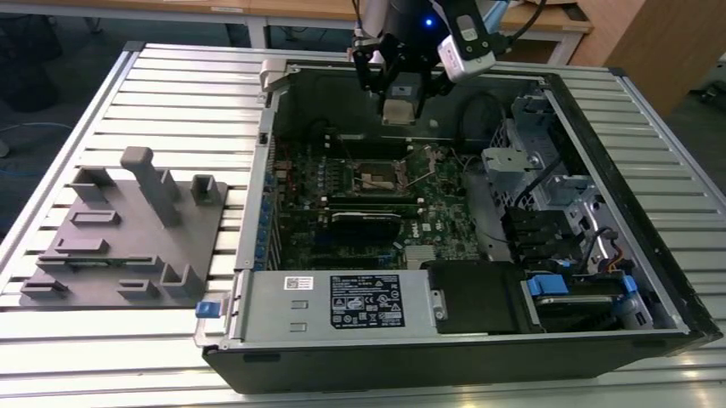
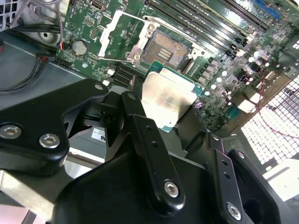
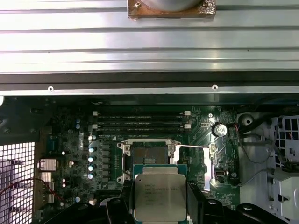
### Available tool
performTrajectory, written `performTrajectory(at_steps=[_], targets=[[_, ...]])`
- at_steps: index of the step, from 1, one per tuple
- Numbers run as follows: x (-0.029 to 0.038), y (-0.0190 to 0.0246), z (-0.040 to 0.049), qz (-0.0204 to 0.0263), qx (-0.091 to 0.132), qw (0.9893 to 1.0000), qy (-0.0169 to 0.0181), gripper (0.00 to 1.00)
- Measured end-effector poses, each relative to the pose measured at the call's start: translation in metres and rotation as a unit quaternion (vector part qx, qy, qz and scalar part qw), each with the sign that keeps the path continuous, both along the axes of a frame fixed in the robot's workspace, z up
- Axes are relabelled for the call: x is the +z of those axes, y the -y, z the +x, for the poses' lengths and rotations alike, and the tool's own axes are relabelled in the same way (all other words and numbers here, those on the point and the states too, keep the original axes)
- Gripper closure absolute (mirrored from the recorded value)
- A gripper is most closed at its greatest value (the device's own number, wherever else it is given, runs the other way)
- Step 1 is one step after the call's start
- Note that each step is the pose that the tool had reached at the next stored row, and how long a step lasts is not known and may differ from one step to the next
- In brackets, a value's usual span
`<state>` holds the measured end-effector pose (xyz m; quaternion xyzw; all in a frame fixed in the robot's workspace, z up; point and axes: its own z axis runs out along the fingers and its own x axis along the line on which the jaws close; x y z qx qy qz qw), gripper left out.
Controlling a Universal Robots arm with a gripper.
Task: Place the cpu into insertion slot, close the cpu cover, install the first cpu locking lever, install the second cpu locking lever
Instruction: 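Place the cpu into insertion slot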
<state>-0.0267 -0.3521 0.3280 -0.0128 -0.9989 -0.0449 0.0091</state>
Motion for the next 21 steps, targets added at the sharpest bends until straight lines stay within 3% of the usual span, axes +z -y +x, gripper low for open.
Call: performTrajectory(at_steps=[21], targets=[[-0.0064,0.0000,0.0000,0.0001,0.000,1.0000,0.0000,0.46]])
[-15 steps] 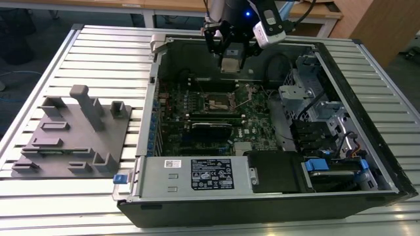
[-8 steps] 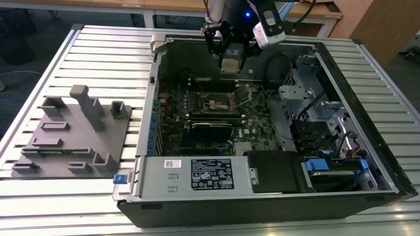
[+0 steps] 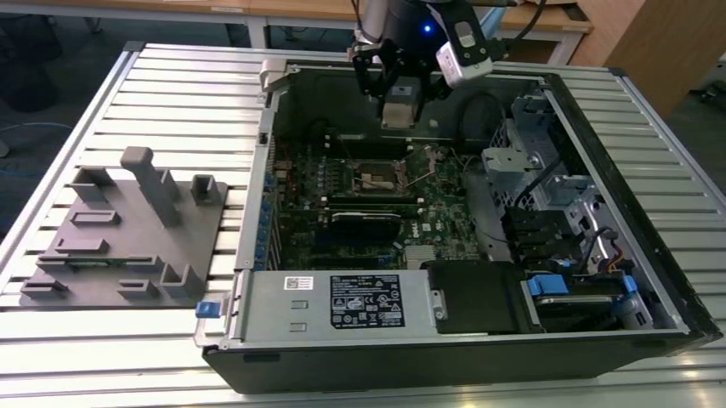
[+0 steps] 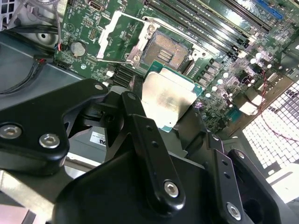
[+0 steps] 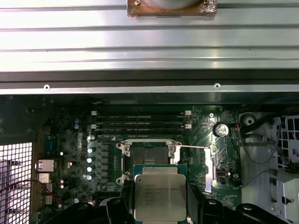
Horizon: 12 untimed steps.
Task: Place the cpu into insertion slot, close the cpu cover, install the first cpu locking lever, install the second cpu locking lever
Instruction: 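Place the cpu into insertion slot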
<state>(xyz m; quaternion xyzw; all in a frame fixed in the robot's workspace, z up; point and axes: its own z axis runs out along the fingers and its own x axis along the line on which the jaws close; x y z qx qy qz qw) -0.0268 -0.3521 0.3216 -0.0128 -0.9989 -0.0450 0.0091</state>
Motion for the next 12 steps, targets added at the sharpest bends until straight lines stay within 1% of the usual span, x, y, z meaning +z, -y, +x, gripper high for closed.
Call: performTrajectory(at_steps=[11,12], targets=[[-0.0021,0.0000,0.0000,0.0000,0.000,1.0000,0.0000,0.46],[-0.0040,0.0000,0.0000,0.0000,0.000,1.0000,0.0000,0.46]])
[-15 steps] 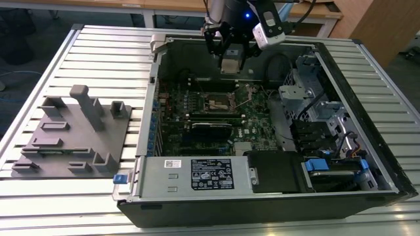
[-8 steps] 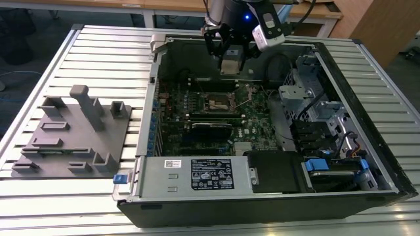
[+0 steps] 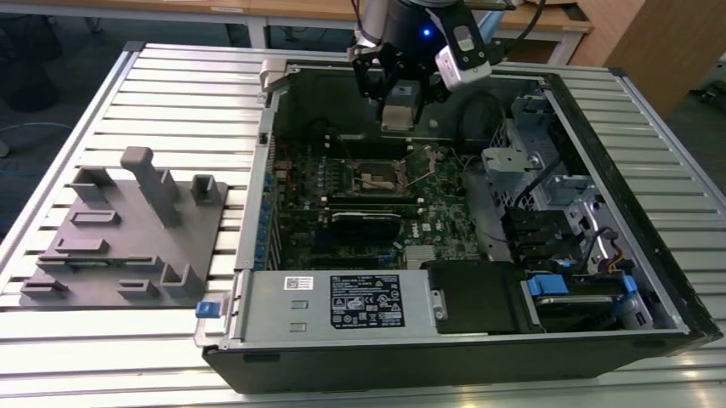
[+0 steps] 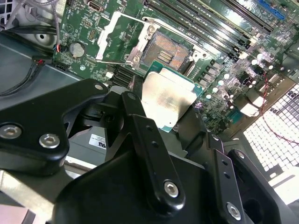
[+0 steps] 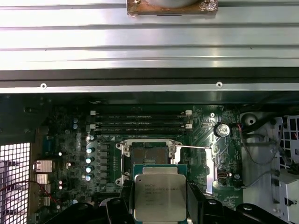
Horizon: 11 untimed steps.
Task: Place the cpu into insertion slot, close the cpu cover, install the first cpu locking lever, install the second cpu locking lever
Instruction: 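Place the cpu into insertion slot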
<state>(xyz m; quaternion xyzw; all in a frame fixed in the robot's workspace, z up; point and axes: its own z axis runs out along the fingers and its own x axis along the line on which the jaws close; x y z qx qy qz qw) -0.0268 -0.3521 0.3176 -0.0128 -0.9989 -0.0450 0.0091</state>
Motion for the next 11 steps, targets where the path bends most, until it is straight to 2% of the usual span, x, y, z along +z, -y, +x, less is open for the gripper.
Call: performTrajectory(at_steps=[11], targets=[[-0.0036,0.0000,0.0000,0.0000,0.000,1.0000,0.0000,0.46]])
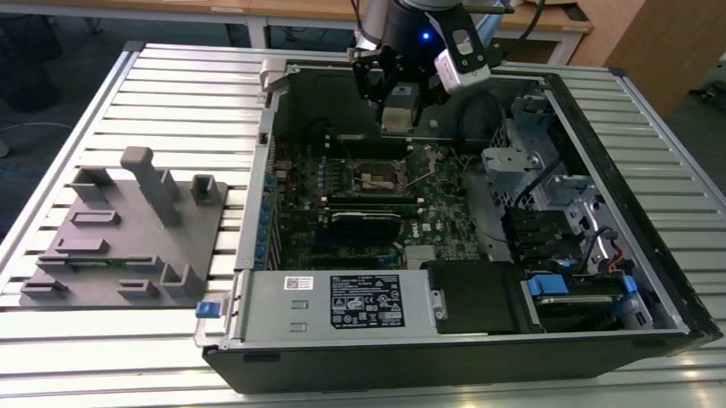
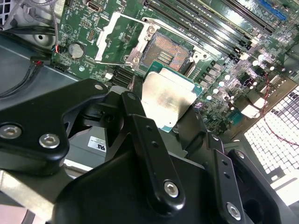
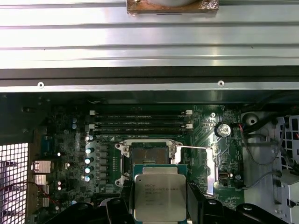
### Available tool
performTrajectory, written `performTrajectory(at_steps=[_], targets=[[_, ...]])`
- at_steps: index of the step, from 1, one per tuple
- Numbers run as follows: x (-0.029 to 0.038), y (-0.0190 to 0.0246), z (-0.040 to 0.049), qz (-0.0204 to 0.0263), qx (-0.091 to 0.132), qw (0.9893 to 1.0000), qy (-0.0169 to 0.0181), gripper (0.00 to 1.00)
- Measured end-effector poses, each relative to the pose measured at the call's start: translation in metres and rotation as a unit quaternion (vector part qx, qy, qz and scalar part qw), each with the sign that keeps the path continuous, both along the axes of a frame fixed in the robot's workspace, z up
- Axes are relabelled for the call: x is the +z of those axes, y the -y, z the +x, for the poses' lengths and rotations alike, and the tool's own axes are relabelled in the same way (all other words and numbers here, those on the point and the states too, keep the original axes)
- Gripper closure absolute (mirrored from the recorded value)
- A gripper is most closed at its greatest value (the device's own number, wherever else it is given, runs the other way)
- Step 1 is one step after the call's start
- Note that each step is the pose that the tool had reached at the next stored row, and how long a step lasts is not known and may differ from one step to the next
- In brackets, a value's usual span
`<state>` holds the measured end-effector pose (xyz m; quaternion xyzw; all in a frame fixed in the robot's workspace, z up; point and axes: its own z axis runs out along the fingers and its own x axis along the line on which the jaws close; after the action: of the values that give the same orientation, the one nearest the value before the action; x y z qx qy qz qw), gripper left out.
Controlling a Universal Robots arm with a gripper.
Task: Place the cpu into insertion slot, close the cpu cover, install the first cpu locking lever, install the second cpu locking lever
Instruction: 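Place the cpu into insertion slot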
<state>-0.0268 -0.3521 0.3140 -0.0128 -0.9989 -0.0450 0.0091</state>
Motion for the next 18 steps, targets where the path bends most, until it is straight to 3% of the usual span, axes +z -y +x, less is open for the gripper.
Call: performTrajectory(at_steps=[18], targets=[[-0.0027,0.0000,0.0000,0.0000,0.000,1.0000,0.0000,0.46]])
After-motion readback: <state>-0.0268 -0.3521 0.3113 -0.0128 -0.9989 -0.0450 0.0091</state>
